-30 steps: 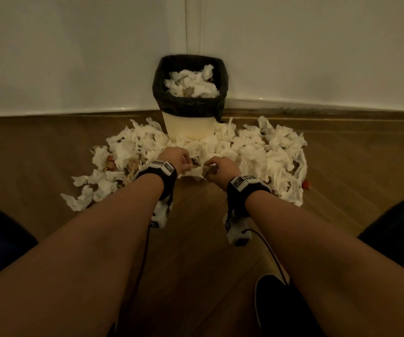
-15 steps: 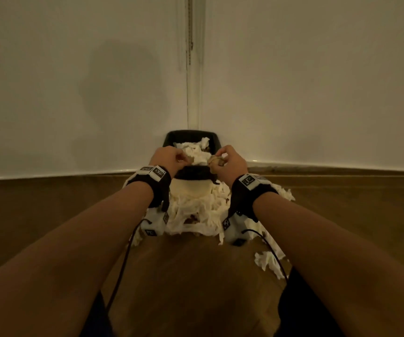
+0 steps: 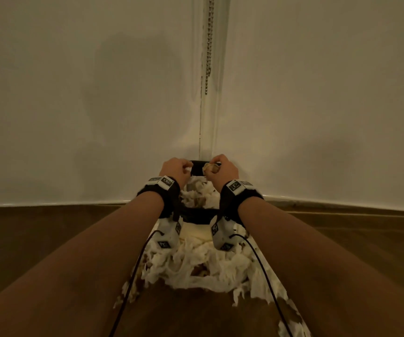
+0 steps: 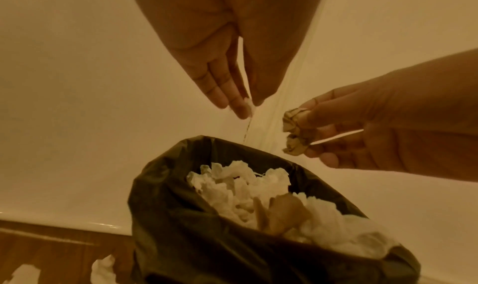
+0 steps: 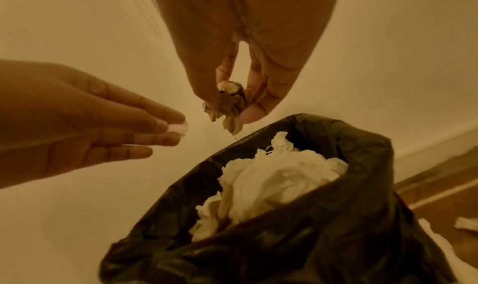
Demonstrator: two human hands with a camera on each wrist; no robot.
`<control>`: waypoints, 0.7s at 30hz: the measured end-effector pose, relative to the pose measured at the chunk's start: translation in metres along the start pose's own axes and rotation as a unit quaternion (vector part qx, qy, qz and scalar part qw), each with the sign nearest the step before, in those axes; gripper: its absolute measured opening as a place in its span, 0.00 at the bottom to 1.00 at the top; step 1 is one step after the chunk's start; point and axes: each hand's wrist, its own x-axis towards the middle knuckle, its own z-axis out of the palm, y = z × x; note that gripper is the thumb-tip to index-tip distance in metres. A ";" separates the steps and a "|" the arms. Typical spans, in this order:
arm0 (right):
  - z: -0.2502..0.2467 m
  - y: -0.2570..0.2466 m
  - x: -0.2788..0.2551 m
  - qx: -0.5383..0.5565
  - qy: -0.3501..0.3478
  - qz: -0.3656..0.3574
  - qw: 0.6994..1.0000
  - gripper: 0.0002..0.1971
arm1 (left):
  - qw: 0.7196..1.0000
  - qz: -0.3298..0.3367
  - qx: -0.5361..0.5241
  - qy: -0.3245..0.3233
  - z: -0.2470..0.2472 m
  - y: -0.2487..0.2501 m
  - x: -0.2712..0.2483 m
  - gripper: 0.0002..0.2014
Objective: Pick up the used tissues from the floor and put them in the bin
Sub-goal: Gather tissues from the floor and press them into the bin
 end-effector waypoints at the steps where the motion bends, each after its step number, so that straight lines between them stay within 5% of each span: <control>1: 0.002 0.001 0.005 -0.015 -0.016 -0.001 1.000 0.13 | 1.000 0.000 0.000 -0.011 0.003 -0.001 0.003 0.18; 5: 0.003 0.008 0.009 -0.033 -0.045 0.004 0.998 0.27 | 1.000 0.009 -0.008 -0.011 0.008 -0.010 0.004 0.22; 12: 0.001 0.000 -0.049 0.000 0.026 -0.041 0.999 0.14 | 0.992 -0.053 -0.078 0.078 -0.010 -0.053 -0.054 0.15; 21: 0.080 -0.001 -0.140 -0.021 -0.121 -0.038 0.992 0.10 | 0.977 -0.205 0.013 0.047 -0.010 -0.173 -0.178 0.14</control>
